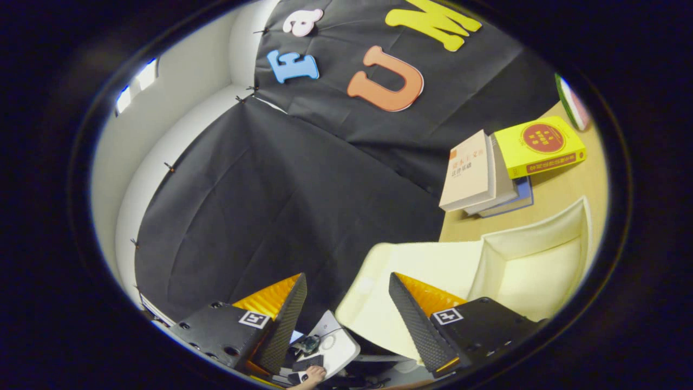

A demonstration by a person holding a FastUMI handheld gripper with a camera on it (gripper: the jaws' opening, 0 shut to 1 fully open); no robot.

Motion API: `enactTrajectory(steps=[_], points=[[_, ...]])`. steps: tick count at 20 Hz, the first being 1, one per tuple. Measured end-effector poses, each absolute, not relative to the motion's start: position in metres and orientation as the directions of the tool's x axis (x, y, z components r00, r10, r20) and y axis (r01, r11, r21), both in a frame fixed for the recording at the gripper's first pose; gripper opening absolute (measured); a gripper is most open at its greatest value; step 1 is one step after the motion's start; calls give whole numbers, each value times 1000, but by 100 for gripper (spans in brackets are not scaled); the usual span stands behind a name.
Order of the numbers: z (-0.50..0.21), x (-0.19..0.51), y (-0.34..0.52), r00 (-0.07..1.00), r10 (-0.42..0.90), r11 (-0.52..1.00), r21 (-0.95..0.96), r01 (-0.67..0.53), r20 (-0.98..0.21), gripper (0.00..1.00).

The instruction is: Open the storage box then place both shoes into the box .Put the left shoe in first, then the right shoe, with the right side of both shoes facing outward in a uniform manner.

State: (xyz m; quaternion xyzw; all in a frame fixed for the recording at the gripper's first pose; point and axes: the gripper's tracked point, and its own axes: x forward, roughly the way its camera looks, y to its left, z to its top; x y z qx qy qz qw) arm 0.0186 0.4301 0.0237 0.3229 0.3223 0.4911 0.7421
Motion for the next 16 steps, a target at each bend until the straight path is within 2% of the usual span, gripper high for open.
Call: enactTrajectory(steps=[4,12,16], points=[[10,27,376,419,877,448,713,-540,-234,94],[-38,52,253,661,600,797,404,-449,-451,94],[-65,59,196,700,458,888,248,-387,-548,94]])
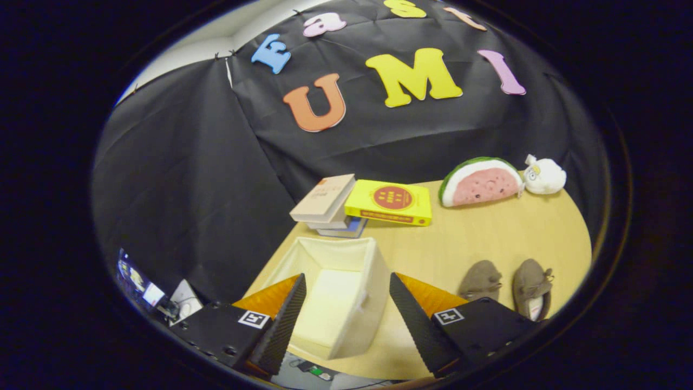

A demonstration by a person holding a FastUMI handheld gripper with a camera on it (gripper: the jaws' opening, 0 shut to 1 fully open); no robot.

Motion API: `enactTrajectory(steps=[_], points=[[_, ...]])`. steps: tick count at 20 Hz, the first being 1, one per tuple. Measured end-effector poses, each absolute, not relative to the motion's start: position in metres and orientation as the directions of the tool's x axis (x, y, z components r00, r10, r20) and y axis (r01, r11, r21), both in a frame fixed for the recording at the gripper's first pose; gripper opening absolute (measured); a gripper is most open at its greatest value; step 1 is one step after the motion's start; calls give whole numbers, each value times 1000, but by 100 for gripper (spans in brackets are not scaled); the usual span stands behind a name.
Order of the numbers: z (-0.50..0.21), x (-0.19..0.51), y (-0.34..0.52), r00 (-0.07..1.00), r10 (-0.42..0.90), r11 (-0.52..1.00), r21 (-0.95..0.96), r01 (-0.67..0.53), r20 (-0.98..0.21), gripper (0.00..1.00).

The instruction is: Open the storage box then place both shoes into the box .Put the left shoe in first, then the right shoe, with the right side of both shoes facing outward in a uniform manner.

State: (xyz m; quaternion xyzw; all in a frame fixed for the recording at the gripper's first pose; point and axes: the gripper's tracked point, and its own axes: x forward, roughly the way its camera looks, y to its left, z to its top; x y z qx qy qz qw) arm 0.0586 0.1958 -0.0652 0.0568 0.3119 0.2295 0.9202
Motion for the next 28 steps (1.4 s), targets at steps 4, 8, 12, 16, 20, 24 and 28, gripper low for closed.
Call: enactTrajectory(steps=[4,8,12,16,20,24,28], points=[[-100,69,137,700,335,939,160,-305,-630,93],[-130,77,87,682,267,960,128,-249,-681,90],[-167,83,46,631,225,973,133,-191,-742,81],[-201,87,16,580,182,982,114,-153,-794,80],[-232,98,6,521,155,986,99,-134,-839,65],[-256,107,3,457,137,990,101,-103,-879,50],[-269,109,9,415,169,983,124,-135,-894,5]])
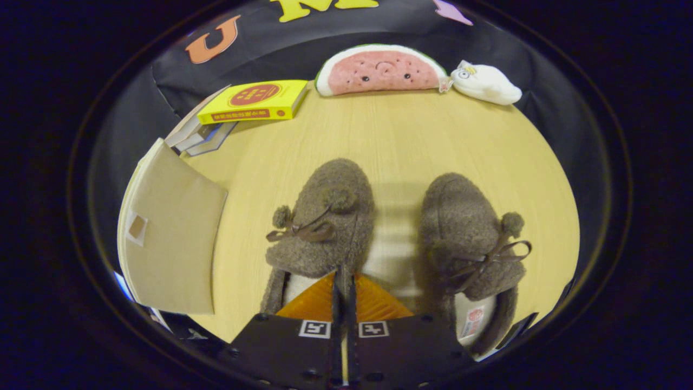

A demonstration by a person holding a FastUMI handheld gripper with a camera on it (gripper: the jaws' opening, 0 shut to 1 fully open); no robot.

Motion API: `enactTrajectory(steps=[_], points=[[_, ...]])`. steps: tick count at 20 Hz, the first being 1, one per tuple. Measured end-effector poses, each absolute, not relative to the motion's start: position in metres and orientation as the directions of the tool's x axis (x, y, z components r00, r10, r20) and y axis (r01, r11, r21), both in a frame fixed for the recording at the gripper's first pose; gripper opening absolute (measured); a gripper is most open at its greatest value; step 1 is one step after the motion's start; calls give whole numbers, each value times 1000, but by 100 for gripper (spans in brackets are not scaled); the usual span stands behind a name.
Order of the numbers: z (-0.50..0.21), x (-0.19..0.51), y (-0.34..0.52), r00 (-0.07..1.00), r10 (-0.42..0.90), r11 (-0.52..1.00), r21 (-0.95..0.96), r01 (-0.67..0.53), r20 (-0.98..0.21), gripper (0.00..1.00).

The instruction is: Open the storage box then place both shoes into the box .Put the left shoe in first, then the right shoe, with the right side of both shoes facing outward in a uniform manner.

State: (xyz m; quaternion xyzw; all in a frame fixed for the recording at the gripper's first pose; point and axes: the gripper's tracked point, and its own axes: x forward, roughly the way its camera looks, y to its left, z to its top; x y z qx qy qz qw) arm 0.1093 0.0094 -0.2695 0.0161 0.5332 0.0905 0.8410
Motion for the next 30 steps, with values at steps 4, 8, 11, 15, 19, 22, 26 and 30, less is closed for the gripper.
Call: enactTrajectory(steps=[4,8,11,15,19,22,26,30], points=[[-267,112,4,392,183,982,152,-109,-902,0],[-248,105,5,380,225,974,209,-84,-897,0],[-218,96,12,403,266,964,252,-90,-875,0],[-160,82,32,465,323,946,302,-122,-824,0],[-102,63,65,523,376,926,332,-180,-765,0],[-70,53,95,571,399,915,347,-204,-718,0],[-56,48,150,589,422,905,357,-232,-689,0],[-65,61,211,639,427,899,381,-219,-640,0]])
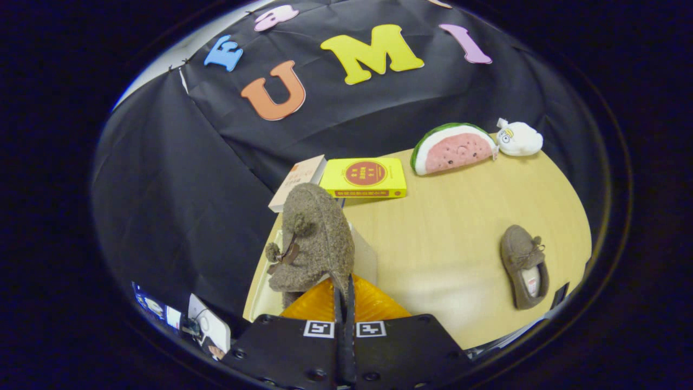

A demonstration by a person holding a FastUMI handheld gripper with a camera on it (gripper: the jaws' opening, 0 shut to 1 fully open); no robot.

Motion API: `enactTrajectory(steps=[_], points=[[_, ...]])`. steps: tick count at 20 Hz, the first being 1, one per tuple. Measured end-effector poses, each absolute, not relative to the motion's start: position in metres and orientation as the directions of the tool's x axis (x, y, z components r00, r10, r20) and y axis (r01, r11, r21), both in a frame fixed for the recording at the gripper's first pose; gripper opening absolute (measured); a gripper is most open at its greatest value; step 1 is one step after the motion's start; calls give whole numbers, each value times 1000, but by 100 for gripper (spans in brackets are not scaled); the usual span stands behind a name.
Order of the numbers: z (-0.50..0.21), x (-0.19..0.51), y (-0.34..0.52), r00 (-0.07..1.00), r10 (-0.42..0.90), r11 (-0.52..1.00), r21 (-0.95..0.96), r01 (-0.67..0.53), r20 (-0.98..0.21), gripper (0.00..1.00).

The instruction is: Open the storage box then place both shoes into the box .Put the left shoe in first, then the right shoe, with the right side of both shoes facing outward in a uniform manner.

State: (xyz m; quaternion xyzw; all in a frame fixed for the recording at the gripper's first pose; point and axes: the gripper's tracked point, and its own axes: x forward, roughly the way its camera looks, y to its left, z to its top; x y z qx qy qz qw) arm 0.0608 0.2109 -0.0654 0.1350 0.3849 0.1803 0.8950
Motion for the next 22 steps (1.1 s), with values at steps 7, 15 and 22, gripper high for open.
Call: enactTrajectory(steps=[7,15,22], points=[[-125,65,300,594,414,909,348,-230,-690,0],[-207,53,340,459,281,957,210,-201,-843,0],[-236,48,364,388,232,955,134,-264,-892,6]])
